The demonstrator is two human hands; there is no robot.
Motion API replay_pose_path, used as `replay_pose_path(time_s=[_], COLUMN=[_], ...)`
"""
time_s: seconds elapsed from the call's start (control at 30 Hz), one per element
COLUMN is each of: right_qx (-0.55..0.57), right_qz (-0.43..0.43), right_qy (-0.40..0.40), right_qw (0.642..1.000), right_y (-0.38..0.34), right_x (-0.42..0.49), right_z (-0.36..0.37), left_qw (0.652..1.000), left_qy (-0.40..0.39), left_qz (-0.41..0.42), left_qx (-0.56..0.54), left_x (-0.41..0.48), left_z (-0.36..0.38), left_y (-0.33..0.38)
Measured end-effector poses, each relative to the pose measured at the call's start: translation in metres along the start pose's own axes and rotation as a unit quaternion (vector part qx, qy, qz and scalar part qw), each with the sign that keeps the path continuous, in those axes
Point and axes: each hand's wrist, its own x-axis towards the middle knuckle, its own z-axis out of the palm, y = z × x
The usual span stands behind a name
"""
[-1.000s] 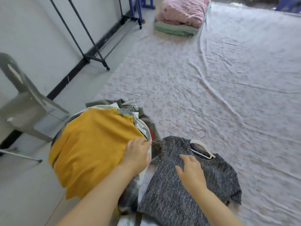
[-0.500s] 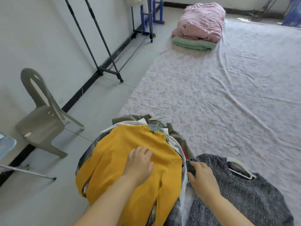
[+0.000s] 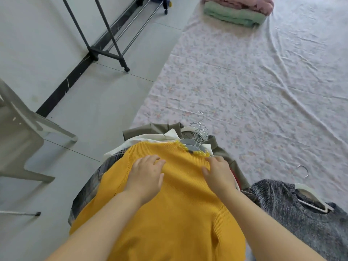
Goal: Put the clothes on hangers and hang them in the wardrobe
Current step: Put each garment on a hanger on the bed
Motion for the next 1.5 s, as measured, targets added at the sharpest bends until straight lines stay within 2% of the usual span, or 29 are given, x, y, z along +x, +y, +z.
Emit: replay_pose_path(time_s=[0.13, 0.27, 0.4, 0.57, 0.73, 0.87, 1.03, 1.23, 1.4, 1.5], right_qx=[-0.021, -0.045, -0.041, 0.027, 0.078, 0.115, 0.131, 0.152, 0.169, 0.15], right_qz=[0.021, 0.034, 0.023, -0.003, -0.087, -0.124, -0.155, -0.072, 0.008, 0.044], right_qy=[0.054, 0.051, 0.087, 0.136, 0.251, 0.327, 0.383, 0.421, 0.483, 0.518], right_qw=[0.998, 0.997, 0.995, 0.99, 0.961, 0.93, 0.901, 0.891, 0.859, 0.841], right_y=[-0.007, -0.006, -0.001, -0.001, -0.013, -0.018, -0.012, 0.015, 0.037, 0.056], right_x=[0.055, 0.083, 0.084, 0.059, 0.0, -0.056, -0.134, -0.231, -0.329, -0.393], right_z=[0.029, 0.054, 0.059, 0.039, -0.002, -0.042, -0.084, -0.115, -0.122, -0.128], left_qw=[1.0, 0.999, 0.998, 0.997, 0.991, 0.988, 0.975, 0.944, 0.886, 0.862], left_qy=[0.012, 0.032, 0.038, 0.065, 0.119, 0.13, 0.185, 0.226, 0.272, 0.269], left_qz=[0.009, 0.012, 0.012, 0.022, 0.028, 0.037, 0.115, 0.214, 0.331, 0.382], left_qx=[-0.017, -0.04, -0.049, -0.046, -0.057, -0.068, -0.048, -0.112, -0.178, -0.196], left_x=[0.019, 0.03, 0.029, 0.021, 0.007, -0.007, -0.043, -0.102, -0.151, -0.189], left_z=[0.028, 0.046, 0.049, 0.03, -0.01, -0.044, -0.082, -0.094, -0.096, -0.093], left_y=[-0.016, -0.02, -0.02, -0.008, 0.021, 0.052, 0.087, 0.129, 0.183, 0.22])
